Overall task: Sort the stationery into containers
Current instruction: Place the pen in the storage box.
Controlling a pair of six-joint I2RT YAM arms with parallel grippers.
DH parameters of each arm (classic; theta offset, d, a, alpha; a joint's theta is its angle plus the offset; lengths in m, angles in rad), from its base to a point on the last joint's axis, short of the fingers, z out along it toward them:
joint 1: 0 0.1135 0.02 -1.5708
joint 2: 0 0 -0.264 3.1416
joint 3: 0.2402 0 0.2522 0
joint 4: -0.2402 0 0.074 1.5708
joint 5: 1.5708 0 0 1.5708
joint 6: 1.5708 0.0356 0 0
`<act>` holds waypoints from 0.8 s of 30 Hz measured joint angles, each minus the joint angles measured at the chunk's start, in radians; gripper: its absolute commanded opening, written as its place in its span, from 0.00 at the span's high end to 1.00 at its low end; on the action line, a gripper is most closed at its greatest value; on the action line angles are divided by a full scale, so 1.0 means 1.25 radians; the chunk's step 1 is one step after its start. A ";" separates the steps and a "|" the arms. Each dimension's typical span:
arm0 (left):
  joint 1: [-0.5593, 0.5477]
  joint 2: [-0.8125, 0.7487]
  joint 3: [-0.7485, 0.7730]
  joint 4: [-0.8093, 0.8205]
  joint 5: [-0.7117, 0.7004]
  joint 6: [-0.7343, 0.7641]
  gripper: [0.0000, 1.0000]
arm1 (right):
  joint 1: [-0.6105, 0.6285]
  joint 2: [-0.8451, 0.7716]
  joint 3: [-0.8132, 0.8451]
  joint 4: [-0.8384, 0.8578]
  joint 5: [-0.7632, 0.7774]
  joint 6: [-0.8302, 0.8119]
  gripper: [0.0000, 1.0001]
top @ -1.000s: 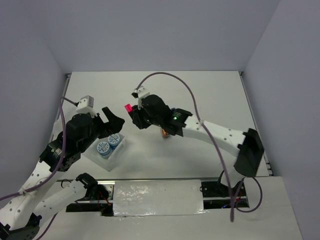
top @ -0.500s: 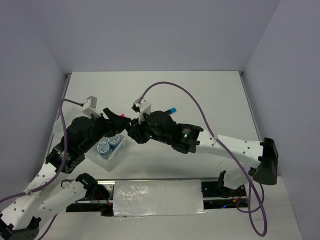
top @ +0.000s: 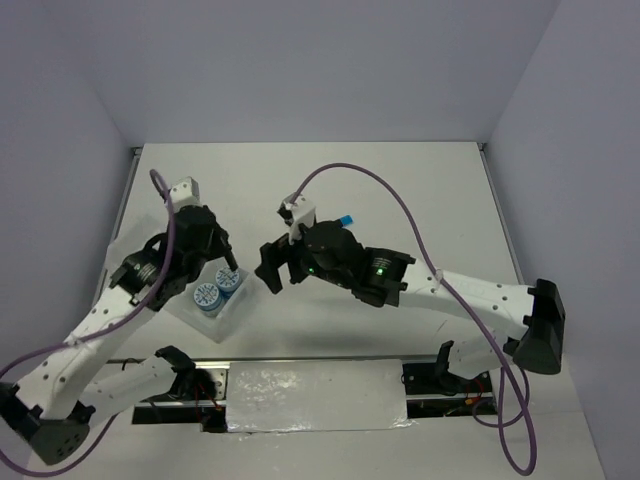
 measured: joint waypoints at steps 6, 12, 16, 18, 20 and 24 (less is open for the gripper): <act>0.058 0.203 0.053 -0.163 -0.262 0.098 1.00 | -0.071 -0.140 -0.161 -0.013 0.016 0.014 0.00; 0.149 0.311 0.050 -0.153 -0.285 0.264 1.00 | -0.095 -0.232 -0.215 -0.017 0.021 0.014 0.00; 0.204 0.341 0.052 -0.141 -0.291 0.344 1.00 | -0.095 -0.273 -0.251 -0.016 0.022 0.011 0.00; 0.222 0.365 0.059 -0.140 -0.306 0.370 1.00 | -0.095 -0.281 -0.263 -0.015 0.021 0.008 0.00; 0.232 0.391 0.063 -0.133 -0.312 0.391 0.94 | -0.095 -0.284 -0.271 -0.015 0.021 0.003 0.00; 0.240 0.422 0.063 -0.119 -0.318 0.412 0.87 | -0.097 -0.286 -0.277 -0.015 0.022 -0.006 0.00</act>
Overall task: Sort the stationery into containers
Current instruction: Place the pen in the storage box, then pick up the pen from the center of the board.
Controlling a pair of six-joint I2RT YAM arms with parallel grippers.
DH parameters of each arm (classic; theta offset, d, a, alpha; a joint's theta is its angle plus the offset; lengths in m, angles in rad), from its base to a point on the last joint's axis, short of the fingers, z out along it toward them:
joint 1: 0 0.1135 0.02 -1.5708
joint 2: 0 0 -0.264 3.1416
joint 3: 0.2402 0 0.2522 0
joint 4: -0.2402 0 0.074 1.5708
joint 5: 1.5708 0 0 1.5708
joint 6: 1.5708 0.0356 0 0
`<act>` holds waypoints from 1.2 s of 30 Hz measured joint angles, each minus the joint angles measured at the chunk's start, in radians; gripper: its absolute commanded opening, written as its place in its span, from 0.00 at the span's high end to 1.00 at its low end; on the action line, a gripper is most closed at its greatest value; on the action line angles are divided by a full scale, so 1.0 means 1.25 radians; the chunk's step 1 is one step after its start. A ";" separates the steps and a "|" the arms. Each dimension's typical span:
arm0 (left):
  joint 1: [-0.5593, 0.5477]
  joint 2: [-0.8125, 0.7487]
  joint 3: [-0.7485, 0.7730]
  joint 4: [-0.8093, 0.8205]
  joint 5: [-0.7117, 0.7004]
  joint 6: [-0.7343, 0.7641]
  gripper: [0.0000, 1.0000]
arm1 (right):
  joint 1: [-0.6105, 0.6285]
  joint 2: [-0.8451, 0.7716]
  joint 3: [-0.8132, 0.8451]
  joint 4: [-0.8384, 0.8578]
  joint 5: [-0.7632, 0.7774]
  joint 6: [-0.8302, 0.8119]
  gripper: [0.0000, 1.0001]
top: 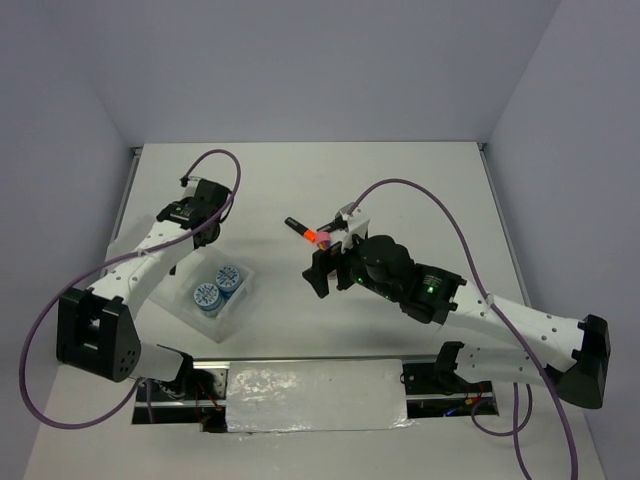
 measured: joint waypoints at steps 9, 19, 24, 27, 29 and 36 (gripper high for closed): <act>0.032 0.033 0.000 0.016 -0.008 -0.004 0.22 | -0.019 -0.021 -0.005 0.000 -0.009 -0.016 0.00; 0.036 -0.023 -0.001 0.010 0.044 -0.032 0.01 | -0.102 0.101 0.054 -0.025 -0.088 -0.036 0.01; 0.037 -0.249 -0.028 0.039 0.190 -0.071 0.01 | -0.162 0.365 0.249 -0.092 -0.154 -0.089 0.26; 0.036 -0.402 -0.075 0.075 0.258 -0.092 0.01 | -0.175 0.522 0.385 -0.151 -0.161 -0.129 0.35; 0.037 -0.508 -0.117 0.097 0.284 -0.104 0.01 | -0.181 0.615 0.478 -0.191 -0.164 -0.158 0.39; 0.038 -0.683 -0.217 0.134 0.364 -0.103 0.01 | -0.236 0.865 0.710 -0.305 -0.161 -0.248 0.34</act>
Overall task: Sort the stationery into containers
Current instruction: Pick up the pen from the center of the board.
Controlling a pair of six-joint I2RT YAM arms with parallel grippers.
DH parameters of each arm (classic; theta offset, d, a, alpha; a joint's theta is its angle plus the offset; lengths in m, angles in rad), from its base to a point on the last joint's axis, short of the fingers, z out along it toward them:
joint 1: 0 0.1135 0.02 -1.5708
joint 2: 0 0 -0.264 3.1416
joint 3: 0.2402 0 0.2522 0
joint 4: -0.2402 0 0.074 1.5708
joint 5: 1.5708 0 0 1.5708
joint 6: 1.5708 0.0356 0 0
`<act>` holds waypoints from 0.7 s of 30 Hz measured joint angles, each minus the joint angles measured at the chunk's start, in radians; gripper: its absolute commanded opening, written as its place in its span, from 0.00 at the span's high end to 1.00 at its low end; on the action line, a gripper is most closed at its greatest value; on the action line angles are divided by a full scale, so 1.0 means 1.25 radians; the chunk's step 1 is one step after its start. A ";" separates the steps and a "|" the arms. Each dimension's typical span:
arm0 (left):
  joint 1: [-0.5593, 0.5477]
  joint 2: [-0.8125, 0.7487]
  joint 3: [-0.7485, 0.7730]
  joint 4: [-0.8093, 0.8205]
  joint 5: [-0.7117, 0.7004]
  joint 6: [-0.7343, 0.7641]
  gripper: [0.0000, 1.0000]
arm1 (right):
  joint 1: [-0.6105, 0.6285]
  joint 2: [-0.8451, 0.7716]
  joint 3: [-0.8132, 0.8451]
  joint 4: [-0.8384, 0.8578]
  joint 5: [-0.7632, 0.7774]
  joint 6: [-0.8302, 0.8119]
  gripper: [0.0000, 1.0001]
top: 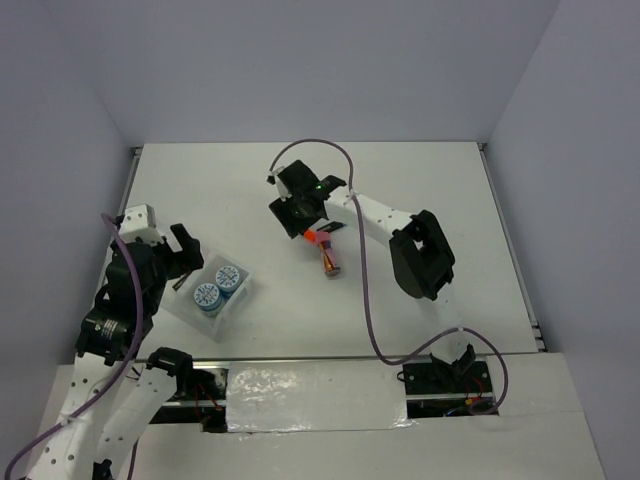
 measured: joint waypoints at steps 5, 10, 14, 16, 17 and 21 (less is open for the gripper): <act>0.000 0.033 -0.005 0.019 0.051 0.003 0.01 | -0.033 0.093 0.107 -0.063 -0.002 -0.046 0.30; 0.000 0.050 -0.005 0.020 0.074 0.013 0.01 | -0.045 0.170 0.191 -0.097 -0.009 -0.085 0.32; 0.000 0.046 -0.005 0.021 0.079 0.020 0.01 | -0.045 0.201 0.196 -0.116 -0.029 -0.108 0.35; 0.000 0.042 -0.005 0.023 0.079 0.020 0.01 | -0.045 0.211 0.195 -0.125 -0.038 -0.118 0.39; 0.000 0.041 -0.005 0.024 0.080 0.021 0.01 | -0.045 0.215 0.194 -0.128 -0.043 -0.123 0.42; 0.000 0.044 -0.005 0.025 0.081 0.021 0.01 | -0.046 0.220 0.194 -0.134 -0.058 -0.135 0.55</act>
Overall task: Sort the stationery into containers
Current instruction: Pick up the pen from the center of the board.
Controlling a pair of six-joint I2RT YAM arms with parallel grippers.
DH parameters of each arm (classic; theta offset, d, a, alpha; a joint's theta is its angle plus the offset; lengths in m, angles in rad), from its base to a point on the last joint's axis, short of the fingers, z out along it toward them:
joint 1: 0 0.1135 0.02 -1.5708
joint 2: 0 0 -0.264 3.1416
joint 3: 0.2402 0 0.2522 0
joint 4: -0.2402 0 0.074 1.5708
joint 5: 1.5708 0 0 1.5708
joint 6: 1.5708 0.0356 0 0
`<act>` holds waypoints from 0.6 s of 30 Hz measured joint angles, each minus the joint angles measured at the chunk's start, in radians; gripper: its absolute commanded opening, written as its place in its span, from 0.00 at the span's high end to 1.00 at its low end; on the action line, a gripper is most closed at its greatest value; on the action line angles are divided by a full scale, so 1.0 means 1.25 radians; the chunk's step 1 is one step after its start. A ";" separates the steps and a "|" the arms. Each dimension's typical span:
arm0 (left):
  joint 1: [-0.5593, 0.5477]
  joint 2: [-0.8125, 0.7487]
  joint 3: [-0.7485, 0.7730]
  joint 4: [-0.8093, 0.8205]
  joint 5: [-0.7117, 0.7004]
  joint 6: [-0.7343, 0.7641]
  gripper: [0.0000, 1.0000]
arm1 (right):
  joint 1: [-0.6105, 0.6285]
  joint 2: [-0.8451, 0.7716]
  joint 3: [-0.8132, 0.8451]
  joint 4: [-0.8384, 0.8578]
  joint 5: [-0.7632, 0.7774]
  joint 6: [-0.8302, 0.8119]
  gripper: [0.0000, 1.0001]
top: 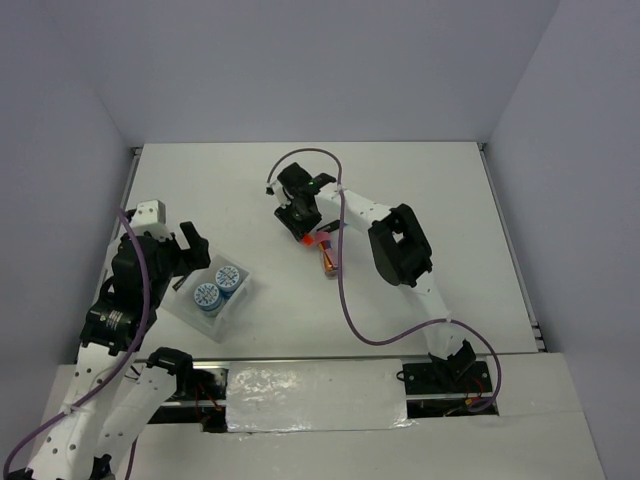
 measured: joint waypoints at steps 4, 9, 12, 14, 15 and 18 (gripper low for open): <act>0.000 0.000 0.000 0.000 0.001 0.000 0.01 | 0.000 0.001 0.000 0.001 -0.015 -0.009 0.70; 0.000 0.000 0.000 0.001 0.006 0.000 0.01 | 0.000 0.001 0.000 0.008 -0.040 -0.006 0.88; 0.000 0.000 0.000 0.001 0.026 -0.002 0.01 | 0.000 -0.009 -0.018 0.043 -0.065 0.016 0.88; 0.000 0.003 0.000 0.005 0.060 -0.009 0.01 | 0.001 -0.051 -0.080 0.084 -0.084 0.037 0.86; 0.000 0.006 0.000 0.011 0.083 -0.017 0.01 | 0.002 -0.088 -0.128 0.103 -0.093 0.053 0.86; 0.000 0.033 0.018 0.021 0.153 -0.073 0.01 | 0.007 -0.255 -0.292 0.175 -0.124 0.110 0.86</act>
